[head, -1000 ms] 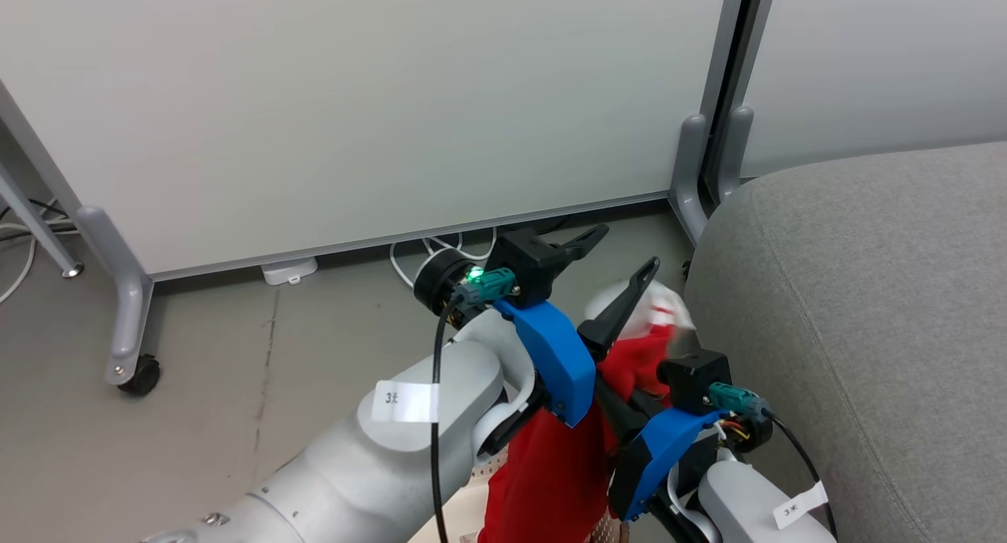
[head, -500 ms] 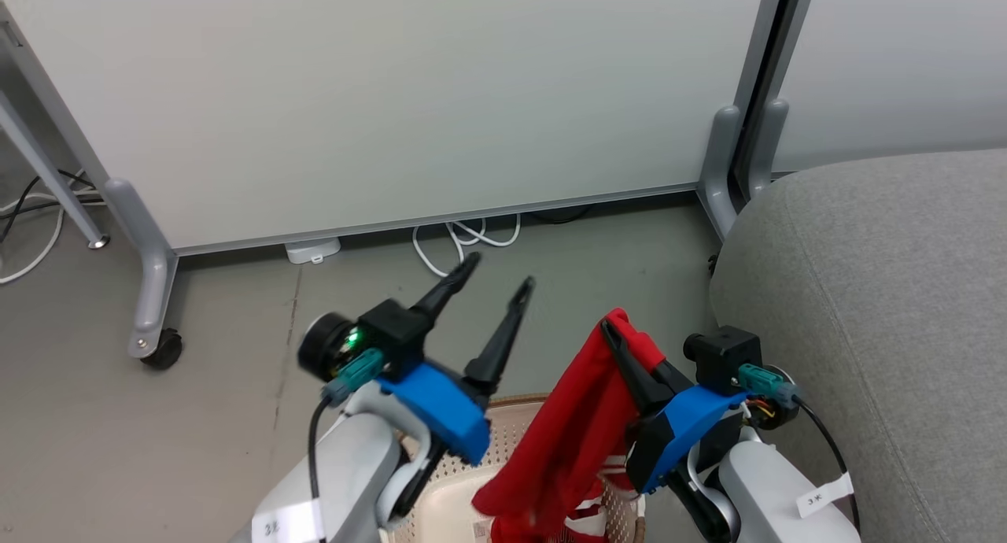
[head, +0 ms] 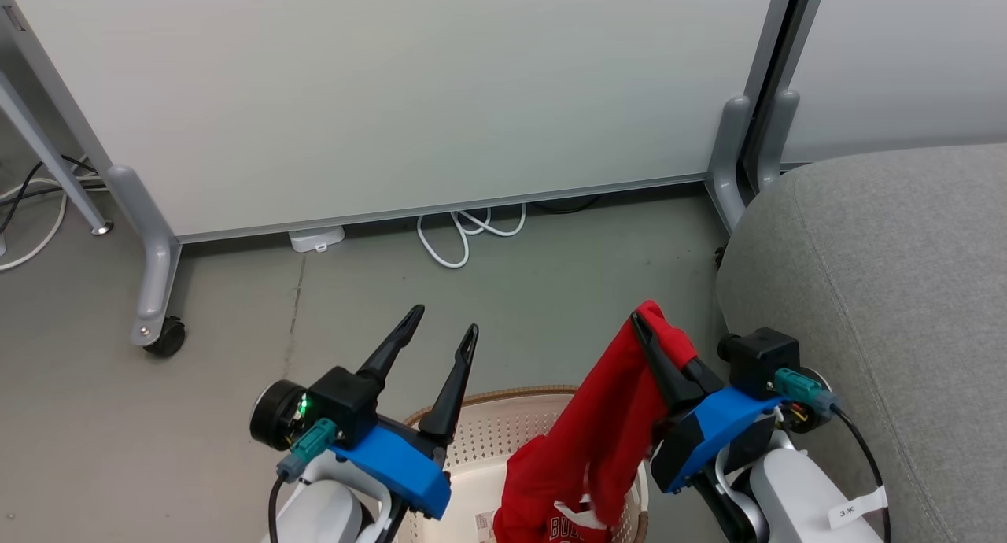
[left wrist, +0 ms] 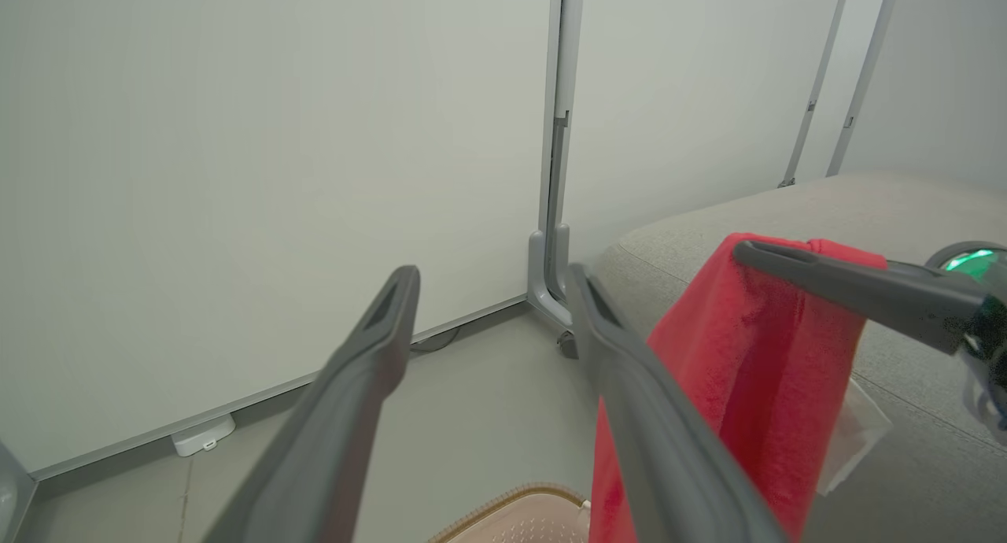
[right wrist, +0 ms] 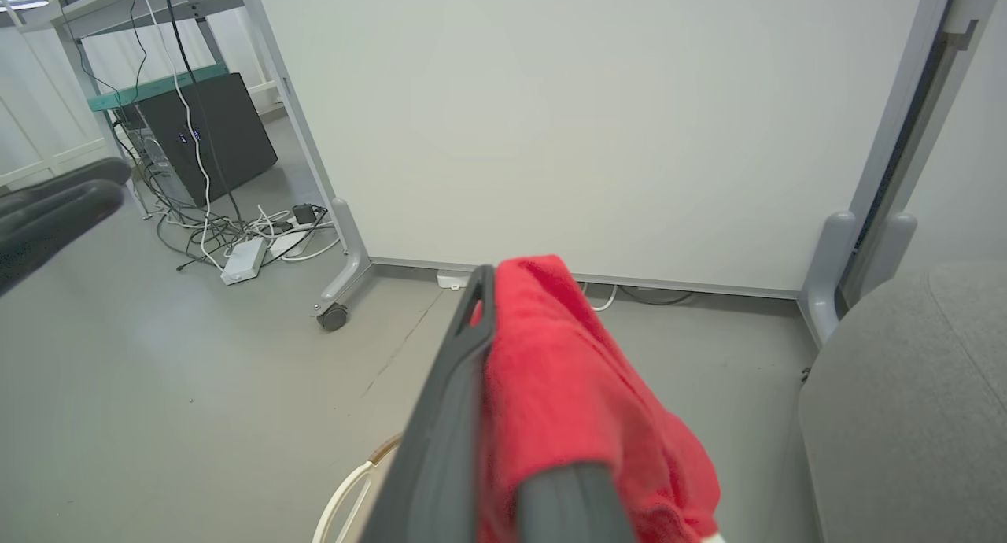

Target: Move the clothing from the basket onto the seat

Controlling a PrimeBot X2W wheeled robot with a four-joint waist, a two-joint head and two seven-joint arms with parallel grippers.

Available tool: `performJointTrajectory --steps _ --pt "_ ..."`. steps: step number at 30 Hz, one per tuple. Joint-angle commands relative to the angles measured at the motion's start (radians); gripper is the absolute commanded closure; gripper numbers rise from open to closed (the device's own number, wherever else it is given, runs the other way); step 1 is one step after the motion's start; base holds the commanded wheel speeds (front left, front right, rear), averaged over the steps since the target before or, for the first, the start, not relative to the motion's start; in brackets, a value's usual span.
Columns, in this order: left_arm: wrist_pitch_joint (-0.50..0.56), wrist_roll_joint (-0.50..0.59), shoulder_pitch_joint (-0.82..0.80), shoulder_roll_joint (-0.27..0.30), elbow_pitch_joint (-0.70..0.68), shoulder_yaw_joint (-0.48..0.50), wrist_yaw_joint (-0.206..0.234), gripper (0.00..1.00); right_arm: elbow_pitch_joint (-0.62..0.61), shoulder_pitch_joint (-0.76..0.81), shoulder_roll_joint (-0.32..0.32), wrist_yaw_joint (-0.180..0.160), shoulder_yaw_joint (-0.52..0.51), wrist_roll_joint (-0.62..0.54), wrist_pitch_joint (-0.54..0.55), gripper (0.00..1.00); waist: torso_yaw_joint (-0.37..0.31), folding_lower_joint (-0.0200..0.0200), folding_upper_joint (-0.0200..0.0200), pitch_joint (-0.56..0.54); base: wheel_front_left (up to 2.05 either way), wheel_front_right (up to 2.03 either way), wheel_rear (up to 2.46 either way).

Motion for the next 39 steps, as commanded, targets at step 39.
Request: performJointTrajectory --steps 39 --pt "-0.003 0.017 0.074 -0.005 -0.022 0.022 -0.008 0.0 -0.134 0.086 0.005 0.0 -0.038 -0.029 0.07 1.0 -0.253 0.0 0.0 0.002 0.0 0.0 0.0"
